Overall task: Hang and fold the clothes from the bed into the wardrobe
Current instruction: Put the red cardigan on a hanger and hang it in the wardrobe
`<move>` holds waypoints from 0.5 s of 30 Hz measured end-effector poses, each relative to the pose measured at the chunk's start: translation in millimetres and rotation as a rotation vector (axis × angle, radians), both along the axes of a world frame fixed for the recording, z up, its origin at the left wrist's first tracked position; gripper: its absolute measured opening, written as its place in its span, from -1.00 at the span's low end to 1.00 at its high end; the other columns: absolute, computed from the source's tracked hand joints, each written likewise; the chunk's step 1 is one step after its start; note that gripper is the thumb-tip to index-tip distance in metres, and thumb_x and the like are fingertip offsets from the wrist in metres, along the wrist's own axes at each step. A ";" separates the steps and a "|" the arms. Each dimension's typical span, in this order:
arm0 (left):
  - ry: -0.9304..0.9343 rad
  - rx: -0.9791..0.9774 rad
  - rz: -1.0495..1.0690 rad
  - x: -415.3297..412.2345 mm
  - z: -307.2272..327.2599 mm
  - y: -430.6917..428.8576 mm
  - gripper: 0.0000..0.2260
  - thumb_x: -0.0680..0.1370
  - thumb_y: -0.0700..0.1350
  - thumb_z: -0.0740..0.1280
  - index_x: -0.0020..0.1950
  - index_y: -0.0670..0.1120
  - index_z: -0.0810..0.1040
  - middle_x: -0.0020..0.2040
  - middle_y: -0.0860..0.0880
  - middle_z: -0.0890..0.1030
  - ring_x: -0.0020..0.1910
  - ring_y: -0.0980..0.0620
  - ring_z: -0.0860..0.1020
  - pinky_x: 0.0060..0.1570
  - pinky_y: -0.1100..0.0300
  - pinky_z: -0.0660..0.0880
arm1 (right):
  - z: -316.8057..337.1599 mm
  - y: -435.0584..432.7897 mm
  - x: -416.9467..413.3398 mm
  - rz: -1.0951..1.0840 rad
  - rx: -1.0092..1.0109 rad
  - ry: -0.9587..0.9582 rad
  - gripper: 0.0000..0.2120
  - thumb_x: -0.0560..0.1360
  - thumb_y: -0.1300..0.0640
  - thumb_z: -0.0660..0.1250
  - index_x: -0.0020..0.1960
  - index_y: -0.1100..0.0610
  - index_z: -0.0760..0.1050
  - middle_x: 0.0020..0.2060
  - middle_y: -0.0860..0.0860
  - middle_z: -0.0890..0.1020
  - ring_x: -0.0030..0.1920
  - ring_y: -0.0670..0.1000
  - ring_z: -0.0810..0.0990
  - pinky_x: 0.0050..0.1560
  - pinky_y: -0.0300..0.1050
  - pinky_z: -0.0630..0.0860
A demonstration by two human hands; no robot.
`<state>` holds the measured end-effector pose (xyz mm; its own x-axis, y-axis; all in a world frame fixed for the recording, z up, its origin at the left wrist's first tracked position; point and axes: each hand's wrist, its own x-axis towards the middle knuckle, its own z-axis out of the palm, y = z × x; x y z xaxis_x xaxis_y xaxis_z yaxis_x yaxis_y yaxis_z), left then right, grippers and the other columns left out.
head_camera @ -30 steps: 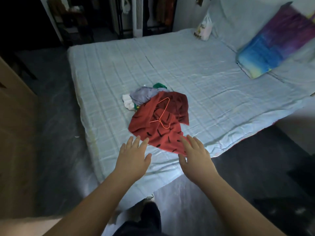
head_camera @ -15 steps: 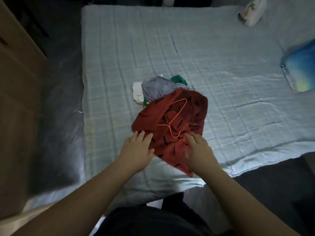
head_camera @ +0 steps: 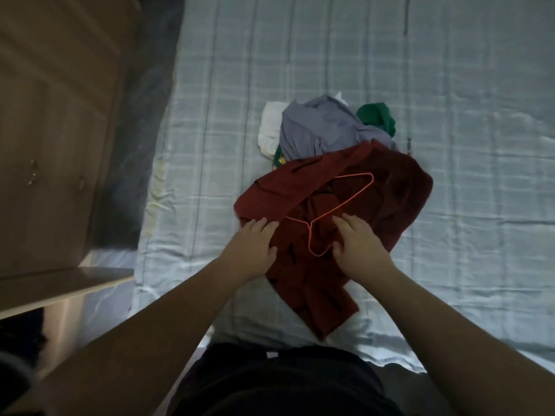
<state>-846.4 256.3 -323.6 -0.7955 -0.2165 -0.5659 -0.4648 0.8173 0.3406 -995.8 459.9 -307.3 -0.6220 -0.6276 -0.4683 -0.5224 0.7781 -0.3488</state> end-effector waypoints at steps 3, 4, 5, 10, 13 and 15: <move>-0.075 0.025 0.033 -19.3 -32.0 1.4 -0.39 0.59 -0.06 0.26 0.62 -0.07 0.13 0.58 -0.18 0.20 0.54 -0.18 0.19 0.49 -0.06 0.16 | -32.7 -10.3 -43.0 0.152 -0.022 -0.050 -0.44 0.49 0.22 0.28 0.49 0.14 0.36 0.45 0.13 0.39 0.47 0.16 0.29 0.46 0.06 0.29; -0.080 0.027 0.054 -25.7 -41.9 0.0 -0.38 0.58 -0.09 0.27 0.61 -0.08 0.13 0.58 -0.19 0.20 0.54 -0.19 0.18 0.51 -0.05 0.13 | -43.7 -14.3 -53.5 0.190 -0.035 -0.062 -0.46 0.49 0.25 0.27 0.47 0.14 0.38 0.43 0.12 0.41 0.46 0.15 0.31 0.45 0.05 0.31; -0.083 0.021 0.073 -32.2 -50.7 -2.0 -0.36 0.57 -0.11 0.27 0.61 -0.09 0.12 0.58 -0.19 0.21 0.54 -0.19 0.18 0.51 -0.04 0.12 | -54.5 -18.5 -62.1 0.216 -0.048 -0.073 -0.48 0.49 0.27 0.26 0.45 0.13 0.41 0.40 0.10 0.44 0.43 0.14 0.34 0.41 0.05 0.35; -0.054 0.008 0.100 -54.9 -92.2 -13.8 -0.33 0.52 -0.23 0.25 0.61 -0.11 0.11 0.57 -0.17 0.22 0.55 -0.19 0.16 0.51 -0.04 0.11 | -105.6 -39.9 -84.8 0.453 0.028 -0.047 -0.52 0.46 0.26 0.23 0.36 0.05 0.49 0.18 0.05 0.55 0.20 0.17 0.46 0.12 0.07 0.47; -0.075 0.034 0.080 -55.2 -109.5 -13.2 -0.32 0.52 -0.25 0.25 0.62 -0.08 0.10 0.59 -0.13 0.18 0.56 -0.19 0.14 0.50 -0.06 0.16 | -127.7 -46.3 -83.6 0.607 0.141 0.049 -0.60 0.47 0.14 0.26 0.30 -0.05 0.51 0.14 0.00 0.53 0.17 0.14 0.45 0.10 0.05 0.34; -0.056 0.010 0.066 -51.0 -118.2 -12.1 -0.30 0.50 -0.26 0.26 0.62 -0.05 0.11 0.60 -0.10 0.16 0.56 -0.17 0.13 0.49 -0.06 0.19 | -139.2 -48.1 -77.4 0.602 0.136 0.114 -0.70 0.47 0.06 0.31 0.20 -0.05 0.54 0.08 -0.01 0.54 0.13 0.14 0.46 0.09 0.08 0.33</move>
